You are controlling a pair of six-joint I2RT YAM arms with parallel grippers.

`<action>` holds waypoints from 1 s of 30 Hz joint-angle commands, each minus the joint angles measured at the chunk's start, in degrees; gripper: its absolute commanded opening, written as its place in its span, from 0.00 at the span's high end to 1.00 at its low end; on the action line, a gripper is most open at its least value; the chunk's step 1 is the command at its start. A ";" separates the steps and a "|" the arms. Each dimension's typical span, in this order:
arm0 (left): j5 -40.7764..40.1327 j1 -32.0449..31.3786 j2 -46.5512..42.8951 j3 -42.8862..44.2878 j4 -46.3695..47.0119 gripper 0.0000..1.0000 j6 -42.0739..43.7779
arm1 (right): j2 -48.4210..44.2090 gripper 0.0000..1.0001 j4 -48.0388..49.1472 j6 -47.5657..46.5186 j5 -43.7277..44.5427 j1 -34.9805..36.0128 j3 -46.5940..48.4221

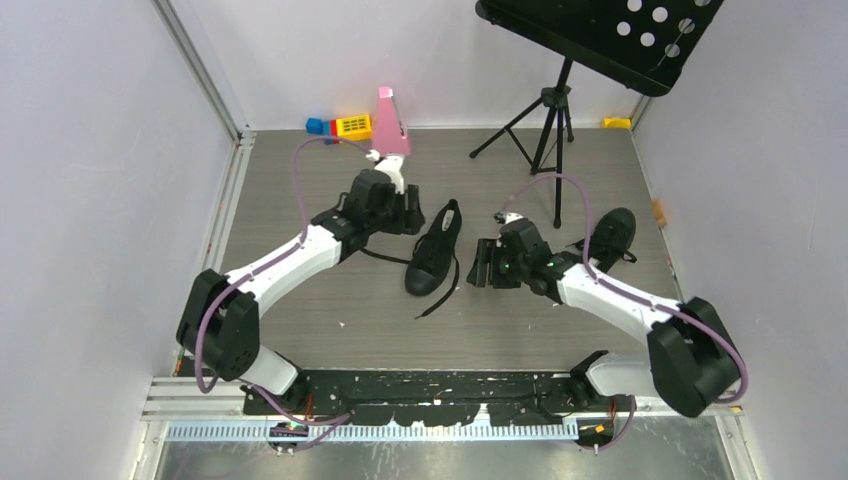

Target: Tie the shoes

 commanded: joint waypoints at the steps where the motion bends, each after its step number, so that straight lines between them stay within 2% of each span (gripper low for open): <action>1: 1.51 6.80 -0.74 -5.97 -2.42 0.43 -0.28 | 5.00 0.41 9.29 -0.30 4.60 2.49 2.35; 3: 2.64 8.59 -0.26 -7.66 -1.20 0.45 -1.22 | 7.50 0.46 11.28 -0.51 5.27 2.86 2.77; 9: 0.88 8.92 3.41 -7.44 -4.23 0.46 2.62 | 13.01 0.47 12.12 -1.40 10.20 5.19 5.84; 18: 7.77 8.92 6.21 -8.94 -0.11 0.48 4.12 | 21.37 0.50 14.09 -2.81 12.42 6.78 9.76; 22: 11.58 8.79 7.73 -9.50 1.15 0.52 4.02 | 25.01 0.62 14.07 -2.20 12.77 6.97 11.43; 24: 13.25 8.47 7.76 -10.01 1.42 0.55 3.85 | 25.02 0.74 15.91 -1.18 13.01 7.01 11.09; 26: 14.25 7.43 7.39 -10.84 1.50 0.58 4.12 | 23.14 0.91 16.91 -0.51 13.48 6.97 10.25; 27: 14.33 6.66 6.96 -11.37 1.50 0.59 4.44 | 22.01 0.97 16.85 -0.45 14.02 6.92 10.00; 30: 14.14 4.01 6.03 -12.75 1.85 0.63 5.12 | 19.00 1.00 12.89 -1.26 16.46 6.65 11.03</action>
